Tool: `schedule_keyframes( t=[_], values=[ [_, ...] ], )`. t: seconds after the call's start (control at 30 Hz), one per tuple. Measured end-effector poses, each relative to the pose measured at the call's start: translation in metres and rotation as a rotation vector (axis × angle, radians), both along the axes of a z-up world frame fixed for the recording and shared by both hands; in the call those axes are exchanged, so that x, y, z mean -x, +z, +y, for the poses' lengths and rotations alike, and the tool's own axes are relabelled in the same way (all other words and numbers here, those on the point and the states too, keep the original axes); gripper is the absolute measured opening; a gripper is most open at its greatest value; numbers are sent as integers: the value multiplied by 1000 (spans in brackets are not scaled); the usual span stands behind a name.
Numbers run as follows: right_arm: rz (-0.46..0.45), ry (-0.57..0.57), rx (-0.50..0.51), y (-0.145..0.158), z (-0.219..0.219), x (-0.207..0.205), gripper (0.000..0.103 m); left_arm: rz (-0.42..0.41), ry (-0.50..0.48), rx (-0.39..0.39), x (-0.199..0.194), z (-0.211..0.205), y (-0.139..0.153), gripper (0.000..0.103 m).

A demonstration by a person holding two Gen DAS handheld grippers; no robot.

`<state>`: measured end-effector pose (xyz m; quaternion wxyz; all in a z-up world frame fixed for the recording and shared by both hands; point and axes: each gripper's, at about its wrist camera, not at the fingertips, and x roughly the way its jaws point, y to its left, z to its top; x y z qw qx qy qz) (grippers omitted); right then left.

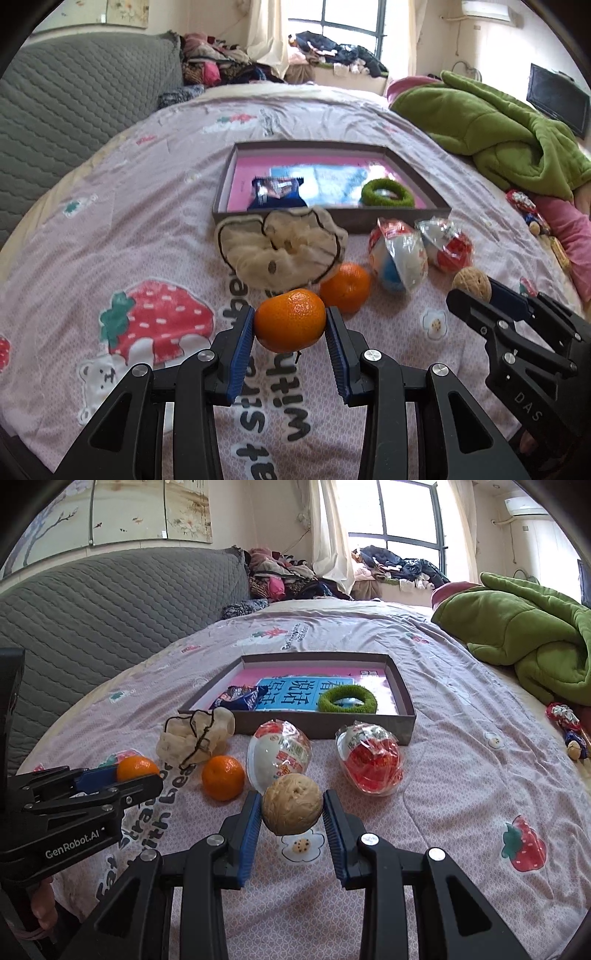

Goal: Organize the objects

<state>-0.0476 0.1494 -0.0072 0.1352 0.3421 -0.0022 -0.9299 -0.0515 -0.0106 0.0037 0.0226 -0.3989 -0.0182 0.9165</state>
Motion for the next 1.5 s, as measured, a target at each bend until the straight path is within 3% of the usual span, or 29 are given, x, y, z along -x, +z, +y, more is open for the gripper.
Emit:
schedule_keyframes(
  t=[1.03, 1.5],
  values=[
    [102, 9, 5, 45, 0, 48, 34, 97, -49, -24, 57, 10, 32, 39],
    [106, -2, 7, 51, 1, 79, 34, 113, -5, -50, 91, -15, 41, 39]
  ],
)
